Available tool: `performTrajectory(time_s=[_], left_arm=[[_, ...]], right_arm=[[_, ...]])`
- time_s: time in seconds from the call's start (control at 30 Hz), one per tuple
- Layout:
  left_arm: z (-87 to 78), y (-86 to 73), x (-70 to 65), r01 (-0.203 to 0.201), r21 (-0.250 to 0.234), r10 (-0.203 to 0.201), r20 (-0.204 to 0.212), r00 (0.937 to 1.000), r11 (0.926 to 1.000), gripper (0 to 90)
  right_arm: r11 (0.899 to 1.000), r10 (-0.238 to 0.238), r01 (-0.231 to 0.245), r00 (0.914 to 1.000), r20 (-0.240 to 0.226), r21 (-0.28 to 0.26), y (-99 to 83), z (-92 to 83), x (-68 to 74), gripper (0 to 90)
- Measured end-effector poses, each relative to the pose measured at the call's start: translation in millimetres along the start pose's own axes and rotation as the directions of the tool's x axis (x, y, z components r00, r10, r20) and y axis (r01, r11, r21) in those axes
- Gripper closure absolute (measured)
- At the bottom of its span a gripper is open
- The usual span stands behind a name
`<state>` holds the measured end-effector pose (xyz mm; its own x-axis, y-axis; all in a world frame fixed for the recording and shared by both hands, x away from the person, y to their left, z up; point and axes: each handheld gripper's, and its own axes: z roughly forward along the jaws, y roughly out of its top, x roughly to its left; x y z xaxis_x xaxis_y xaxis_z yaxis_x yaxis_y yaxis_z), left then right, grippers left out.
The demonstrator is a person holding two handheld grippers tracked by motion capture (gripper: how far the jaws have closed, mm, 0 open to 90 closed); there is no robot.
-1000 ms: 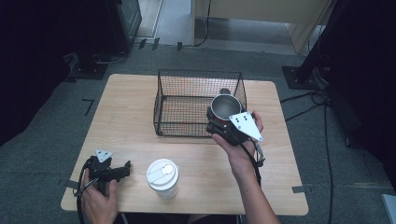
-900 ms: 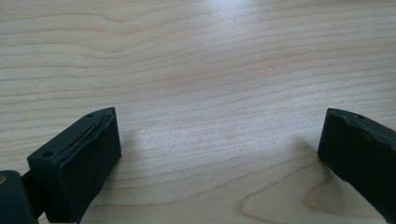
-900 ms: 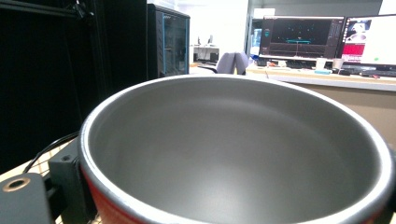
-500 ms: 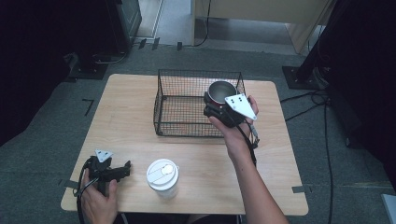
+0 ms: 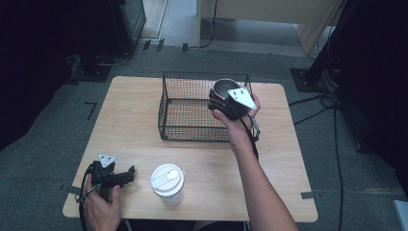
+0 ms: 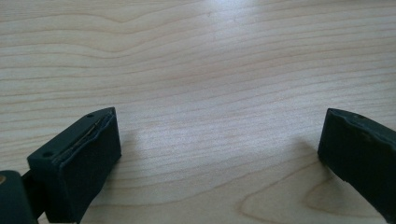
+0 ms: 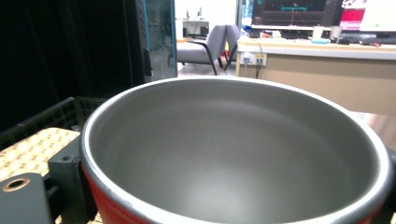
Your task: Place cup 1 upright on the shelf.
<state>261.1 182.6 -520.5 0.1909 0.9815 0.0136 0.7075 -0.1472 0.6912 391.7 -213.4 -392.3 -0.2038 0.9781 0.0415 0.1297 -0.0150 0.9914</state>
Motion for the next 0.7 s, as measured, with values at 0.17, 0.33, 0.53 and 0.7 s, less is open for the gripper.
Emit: performTrajectory(time_s=[0.17, 0.33, 0.53, 0.7], left_arm=[[0.0, 0.0, 0.0, 0.0, 0.0, 0.0, 0.0, 1.0, 1.0, 0.0], [0.0, 0.0, 0.0, 0.001, 0.0, -0.001, 0.0, 1.0, 1.0, 0.0], [0.0, 0.0, 0.0, 0.0, 0.0, 0.0, 0.0, 1.0, 1.0, 0.0], [0.0, 0.0, 0.0, 0.0, 0.0, 0.0, 0.0, 1.0, 1.0, 0.0]], right_arm=[[1.0, 0.023, -0.023, 0.9996, 0.017, 0.012, -4.8, 13.2, -4.0, 6.9], [1.0, 0.019, -0.02, 0.9987, 0.047, 0.011, -7.9, 23.7, -6.8, 6.8], [0.999, 0.038, -0.039, 0.9975, 0.06, 0.025, -14.1, 37.7, -9.9, 6.8], [0.998, 0.025, -0.029, 0.9968, 0.076, 0.048, -18.7, 45.9, -13.3, 6.8]])
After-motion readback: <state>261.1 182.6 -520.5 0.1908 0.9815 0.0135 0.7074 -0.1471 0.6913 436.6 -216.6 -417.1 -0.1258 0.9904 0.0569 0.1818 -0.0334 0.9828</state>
